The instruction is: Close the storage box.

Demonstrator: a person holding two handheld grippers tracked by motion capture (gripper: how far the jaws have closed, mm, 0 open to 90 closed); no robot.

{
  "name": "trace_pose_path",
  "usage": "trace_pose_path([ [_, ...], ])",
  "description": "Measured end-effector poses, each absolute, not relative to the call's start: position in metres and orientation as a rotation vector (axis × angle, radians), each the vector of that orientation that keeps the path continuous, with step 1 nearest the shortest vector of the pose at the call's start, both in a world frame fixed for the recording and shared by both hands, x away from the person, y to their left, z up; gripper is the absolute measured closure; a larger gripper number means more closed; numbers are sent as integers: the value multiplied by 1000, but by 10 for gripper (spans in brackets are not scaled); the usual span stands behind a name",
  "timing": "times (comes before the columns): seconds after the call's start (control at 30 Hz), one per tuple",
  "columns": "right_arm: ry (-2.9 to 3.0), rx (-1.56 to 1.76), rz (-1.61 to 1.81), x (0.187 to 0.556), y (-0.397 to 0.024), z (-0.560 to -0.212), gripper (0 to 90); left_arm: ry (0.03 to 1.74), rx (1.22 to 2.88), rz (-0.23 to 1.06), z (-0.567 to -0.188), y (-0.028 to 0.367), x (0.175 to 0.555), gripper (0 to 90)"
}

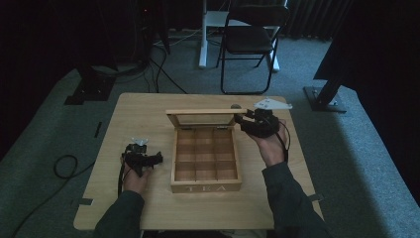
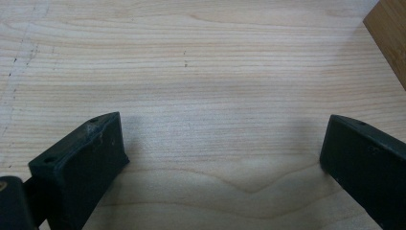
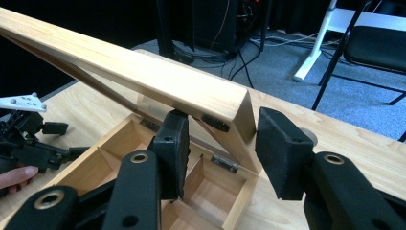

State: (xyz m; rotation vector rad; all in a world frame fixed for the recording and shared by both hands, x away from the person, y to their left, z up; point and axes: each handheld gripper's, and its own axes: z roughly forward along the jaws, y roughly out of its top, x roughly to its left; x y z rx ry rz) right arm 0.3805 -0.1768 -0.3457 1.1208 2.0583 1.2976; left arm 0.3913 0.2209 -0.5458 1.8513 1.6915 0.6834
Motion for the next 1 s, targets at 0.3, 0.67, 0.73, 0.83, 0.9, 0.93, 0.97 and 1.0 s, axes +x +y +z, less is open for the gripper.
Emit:
trace_pose_path([
  [0.3,2068,1133,1308,369,-177,-356,521,1693,1844,685,-546,221,391,16],
  [0.67,2068,1127,1282,353,-176,-367,507,1691,1852,685,-546,221,391,16],
  [0.73,2068,1132,1293,350,-177,-371,504,1692,1851,684,-546,221,391,16],
  [0.83,2072,1143,1304,346,-178,-375,499,1692,1851,684,-546,221,391,16],
  [0.9,2075,1149,1307,343,-178,-378,497,1692,1851,684,-546,221,391,16],
  [0.93,2080,1149,1306,342,-178,-379,496,1692,1851,684,-546,221,391,16],
  [0.97,2084,1150,1304,341,-179,-380,495,1692,1850,684,-546,221,391,16],
  [1.0,2086,1152,1304,340,-179,-381,495,1692,1850,684,-546,221,391,16],
])
